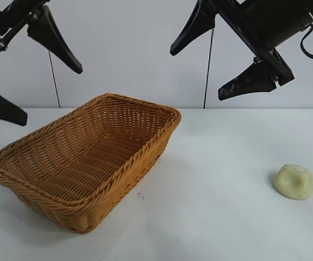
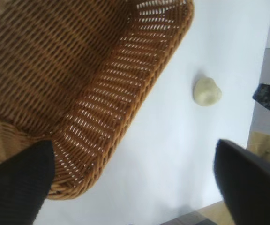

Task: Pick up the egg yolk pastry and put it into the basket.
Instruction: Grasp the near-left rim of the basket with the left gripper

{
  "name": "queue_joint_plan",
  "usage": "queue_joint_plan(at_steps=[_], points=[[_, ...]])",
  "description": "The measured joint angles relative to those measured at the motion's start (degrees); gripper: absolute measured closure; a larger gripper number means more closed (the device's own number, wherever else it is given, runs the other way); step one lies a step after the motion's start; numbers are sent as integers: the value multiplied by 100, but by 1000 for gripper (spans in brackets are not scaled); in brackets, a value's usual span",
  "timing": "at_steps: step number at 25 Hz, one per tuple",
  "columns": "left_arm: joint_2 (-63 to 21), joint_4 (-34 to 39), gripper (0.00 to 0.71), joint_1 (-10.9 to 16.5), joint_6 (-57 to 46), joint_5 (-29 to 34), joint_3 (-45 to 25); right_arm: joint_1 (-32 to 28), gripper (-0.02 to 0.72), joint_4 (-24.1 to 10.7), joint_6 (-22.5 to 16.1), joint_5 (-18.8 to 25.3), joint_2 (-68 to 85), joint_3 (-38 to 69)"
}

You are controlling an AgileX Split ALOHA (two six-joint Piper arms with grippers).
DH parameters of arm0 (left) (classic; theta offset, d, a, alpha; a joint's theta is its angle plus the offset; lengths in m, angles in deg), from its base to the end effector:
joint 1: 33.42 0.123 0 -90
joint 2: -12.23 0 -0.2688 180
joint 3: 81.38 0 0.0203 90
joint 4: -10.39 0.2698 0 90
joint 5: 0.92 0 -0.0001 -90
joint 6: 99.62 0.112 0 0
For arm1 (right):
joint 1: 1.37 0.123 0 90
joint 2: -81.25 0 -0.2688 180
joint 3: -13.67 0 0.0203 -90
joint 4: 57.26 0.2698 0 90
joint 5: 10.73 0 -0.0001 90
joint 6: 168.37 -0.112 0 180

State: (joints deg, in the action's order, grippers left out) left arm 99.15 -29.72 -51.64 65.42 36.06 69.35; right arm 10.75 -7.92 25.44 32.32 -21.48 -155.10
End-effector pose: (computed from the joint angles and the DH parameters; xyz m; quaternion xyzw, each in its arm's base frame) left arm 0.2657 -0.1332 0.2048 -0.1925 0.9196 -0.3154 0.1334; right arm 0.3481 0.1341 0.2154 0.0362 0.9221 0.3373 0.1861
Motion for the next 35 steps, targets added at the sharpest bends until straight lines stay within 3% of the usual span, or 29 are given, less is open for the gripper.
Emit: queue_joint_plan(at_steps=[4, 8, 14, 18, 25, 35], points=[[0, 689, 35, -308, -896, -15, -21, 0, 10, 0, 0, 5, 0, 0], [0, 1755, 35, -589, -2415, -71, -21, 0, 10, 0, 0, 5, 0, 0], [6, 3332, 35, -646, -4599, -85, -21, 0, 10, 0, 0, 23, 0, 0], [186, 3508, 35, -646, -5177, -97, -21, 0, 10, 0, 0, 23, 0, 0], [798, 3514, 35, -646, -5236, -206, -21, 0, 10, 0, 0, 23, 0, 0], [1918, 3380, 35, -646, -5236, -1103, -21, 0, 10, 0, 0, 23, 0, 0]])
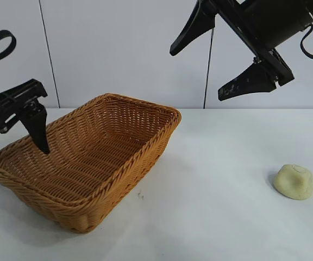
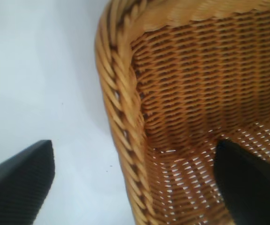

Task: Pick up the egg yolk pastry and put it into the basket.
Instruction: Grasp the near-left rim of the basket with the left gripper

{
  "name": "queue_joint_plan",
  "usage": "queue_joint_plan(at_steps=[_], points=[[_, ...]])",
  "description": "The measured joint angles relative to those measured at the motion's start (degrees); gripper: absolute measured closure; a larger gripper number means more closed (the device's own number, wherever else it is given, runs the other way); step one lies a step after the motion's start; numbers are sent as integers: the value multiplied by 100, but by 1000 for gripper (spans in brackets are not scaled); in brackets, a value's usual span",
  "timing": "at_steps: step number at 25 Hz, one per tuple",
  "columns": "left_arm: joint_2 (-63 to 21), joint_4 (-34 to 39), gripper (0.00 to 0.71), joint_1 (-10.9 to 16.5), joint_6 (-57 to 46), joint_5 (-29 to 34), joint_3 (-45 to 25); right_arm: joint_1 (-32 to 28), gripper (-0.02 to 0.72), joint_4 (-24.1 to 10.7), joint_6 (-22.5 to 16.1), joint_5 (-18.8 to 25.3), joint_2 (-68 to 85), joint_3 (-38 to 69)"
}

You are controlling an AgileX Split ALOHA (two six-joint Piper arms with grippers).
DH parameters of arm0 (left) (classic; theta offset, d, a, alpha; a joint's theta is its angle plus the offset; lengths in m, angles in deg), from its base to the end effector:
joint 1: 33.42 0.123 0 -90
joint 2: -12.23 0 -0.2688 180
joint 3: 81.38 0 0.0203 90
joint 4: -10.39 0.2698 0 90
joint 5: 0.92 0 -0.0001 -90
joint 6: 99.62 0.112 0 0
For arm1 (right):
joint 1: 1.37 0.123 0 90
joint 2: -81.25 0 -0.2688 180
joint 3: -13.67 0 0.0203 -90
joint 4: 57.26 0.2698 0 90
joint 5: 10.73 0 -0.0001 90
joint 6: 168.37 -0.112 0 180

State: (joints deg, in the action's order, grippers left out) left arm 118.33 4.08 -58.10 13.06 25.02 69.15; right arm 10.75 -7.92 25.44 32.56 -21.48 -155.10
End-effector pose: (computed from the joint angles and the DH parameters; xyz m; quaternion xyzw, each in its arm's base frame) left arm 0.2827 -0.1358 0.0968 -0.4002 0.9017 -0.1374 0.0886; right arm 0.3477 0.1343 0.2153 0.0354 0.9223 0.3378 0.1842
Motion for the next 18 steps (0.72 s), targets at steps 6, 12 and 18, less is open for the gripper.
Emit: queue_joint_plan(at_steps=[6, 12, 18], points=[[585, -511, 48, 0, 23, -302, 0, 0, 10, 0, 0, 0, 0, 0], [655, -569, 238, 0, 33, -346, 0, 0, 10, -4, 0, 0, 0, 0], [655, -582, 342, 0, 33, -320, 0, 0, 10, -12, 0, -2, 0, 0]])
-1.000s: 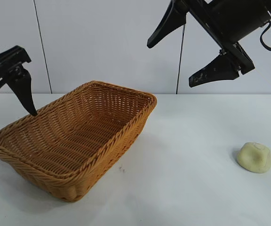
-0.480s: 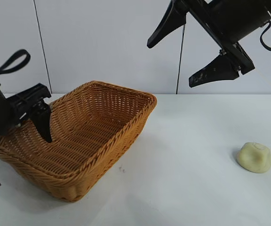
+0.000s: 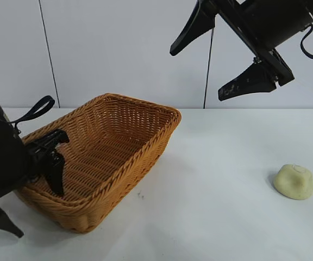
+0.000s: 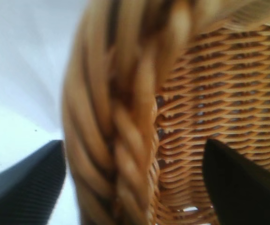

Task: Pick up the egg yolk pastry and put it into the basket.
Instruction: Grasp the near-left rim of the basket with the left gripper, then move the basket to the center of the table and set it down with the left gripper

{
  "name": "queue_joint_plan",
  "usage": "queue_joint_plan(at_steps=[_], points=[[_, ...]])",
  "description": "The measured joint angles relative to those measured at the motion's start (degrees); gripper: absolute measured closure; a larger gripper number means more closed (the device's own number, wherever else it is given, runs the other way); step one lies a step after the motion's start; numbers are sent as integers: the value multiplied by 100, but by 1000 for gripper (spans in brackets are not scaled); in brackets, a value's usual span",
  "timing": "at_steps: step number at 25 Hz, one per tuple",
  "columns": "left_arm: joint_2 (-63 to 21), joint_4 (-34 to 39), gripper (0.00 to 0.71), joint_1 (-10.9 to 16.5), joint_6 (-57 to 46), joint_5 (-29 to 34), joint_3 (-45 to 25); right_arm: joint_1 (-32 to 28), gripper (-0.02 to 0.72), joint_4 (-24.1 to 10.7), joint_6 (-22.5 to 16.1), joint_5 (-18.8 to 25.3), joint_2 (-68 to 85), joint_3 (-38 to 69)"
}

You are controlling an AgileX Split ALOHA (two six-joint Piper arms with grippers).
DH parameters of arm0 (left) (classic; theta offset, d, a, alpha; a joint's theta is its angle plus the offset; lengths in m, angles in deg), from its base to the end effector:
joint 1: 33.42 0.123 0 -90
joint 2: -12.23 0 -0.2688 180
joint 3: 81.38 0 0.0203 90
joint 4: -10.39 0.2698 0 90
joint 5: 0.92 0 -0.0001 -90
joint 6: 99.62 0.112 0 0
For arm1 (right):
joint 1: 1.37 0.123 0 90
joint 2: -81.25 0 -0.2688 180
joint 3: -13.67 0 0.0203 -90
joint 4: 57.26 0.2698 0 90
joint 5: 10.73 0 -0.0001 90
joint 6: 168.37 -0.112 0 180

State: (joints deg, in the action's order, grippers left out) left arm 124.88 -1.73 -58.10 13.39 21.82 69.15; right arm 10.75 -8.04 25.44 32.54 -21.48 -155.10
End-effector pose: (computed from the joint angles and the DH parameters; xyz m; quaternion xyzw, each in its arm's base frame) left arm 0.2825 -0.1399 0.0630 -0.4407 0.8864 -0.1311 0.0531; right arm 0.3477 0.1342 0.2152 0.0348 0.9226 0.3370 0.1845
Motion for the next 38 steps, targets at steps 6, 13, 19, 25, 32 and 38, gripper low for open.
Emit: queue_joint_plan(at_steps=[6, 13, 19, 25, 32, 38], points=[[-70, -5, 471, 0, 0, 66, 0, 0, 10, -34, 0, 0, 0, 0], [-103, -75, 596, 0, -19, -6, 5, 0, 10, -111, 0, 0, 0, 0], [-132, -154, 596, 13, 126, 54, 72, 0, 10, -124, 0, 0, 0, 0], [-139, -675, 598, 305, 1458, 724, 774, 0, 10, -163, 0, 0, 0, 0], [-139, -950, 598, 879, 3143, 1450, 1580, 0, 10, -167, 0, 8, 0, 0], [209, -880, 598, 1037, 4274, 2249, 2217, 0, 10, -167, 0, 73, 0, 0]])
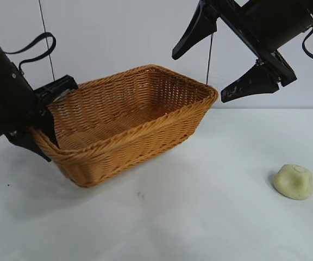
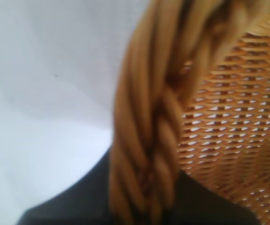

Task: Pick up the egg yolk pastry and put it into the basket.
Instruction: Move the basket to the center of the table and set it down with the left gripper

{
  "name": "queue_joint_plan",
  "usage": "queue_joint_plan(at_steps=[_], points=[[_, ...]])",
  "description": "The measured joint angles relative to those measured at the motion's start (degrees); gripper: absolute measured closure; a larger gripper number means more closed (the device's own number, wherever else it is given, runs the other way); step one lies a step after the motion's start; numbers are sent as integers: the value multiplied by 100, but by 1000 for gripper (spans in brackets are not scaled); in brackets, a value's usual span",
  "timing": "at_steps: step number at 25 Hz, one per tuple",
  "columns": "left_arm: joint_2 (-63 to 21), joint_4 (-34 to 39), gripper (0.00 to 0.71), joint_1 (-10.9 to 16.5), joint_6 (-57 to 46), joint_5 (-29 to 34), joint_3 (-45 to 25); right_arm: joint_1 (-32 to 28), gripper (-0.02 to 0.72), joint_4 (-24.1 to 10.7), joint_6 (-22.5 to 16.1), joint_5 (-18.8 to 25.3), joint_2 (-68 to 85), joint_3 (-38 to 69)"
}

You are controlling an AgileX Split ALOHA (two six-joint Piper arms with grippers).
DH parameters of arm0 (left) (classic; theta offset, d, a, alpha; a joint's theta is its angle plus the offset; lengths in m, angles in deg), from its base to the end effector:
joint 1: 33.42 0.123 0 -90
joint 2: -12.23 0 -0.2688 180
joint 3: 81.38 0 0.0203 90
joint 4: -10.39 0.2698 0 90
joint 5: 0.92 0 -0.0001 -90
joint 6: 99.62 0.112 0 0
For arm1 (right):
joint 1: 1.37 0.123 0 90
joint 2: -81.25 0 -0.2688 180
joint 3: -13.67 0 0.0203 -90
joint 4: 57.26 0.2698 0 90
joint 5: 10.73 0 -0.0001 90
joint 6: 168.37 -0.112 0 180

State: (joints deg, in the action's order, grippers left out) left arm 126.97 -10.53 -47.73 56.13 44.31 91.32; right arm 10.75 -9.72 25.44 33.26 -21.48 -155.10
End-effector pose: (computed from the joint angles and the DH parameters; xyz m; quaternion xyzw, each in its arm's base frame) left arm 0.3605 -0.1213 0.1364 -0.1970 0.9639 -0.1703 0.0559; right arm 0.3460 0.1331 0.2135 0.0237 0.9272 0.3276 0.1799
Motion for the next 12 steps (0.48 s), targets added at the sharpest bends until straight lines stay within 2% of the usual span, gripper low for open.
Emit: queue_joint_plan(at_steps=[8, 12], points=[[860, 0, 598, 0, 1470, 929, 1110, 0, 10, -37, 0, 56, 0, 0], [991, -23, 598, 0, 1794, 1043, 1237, 0, 10, -37, 0, 56, 0, 0]])
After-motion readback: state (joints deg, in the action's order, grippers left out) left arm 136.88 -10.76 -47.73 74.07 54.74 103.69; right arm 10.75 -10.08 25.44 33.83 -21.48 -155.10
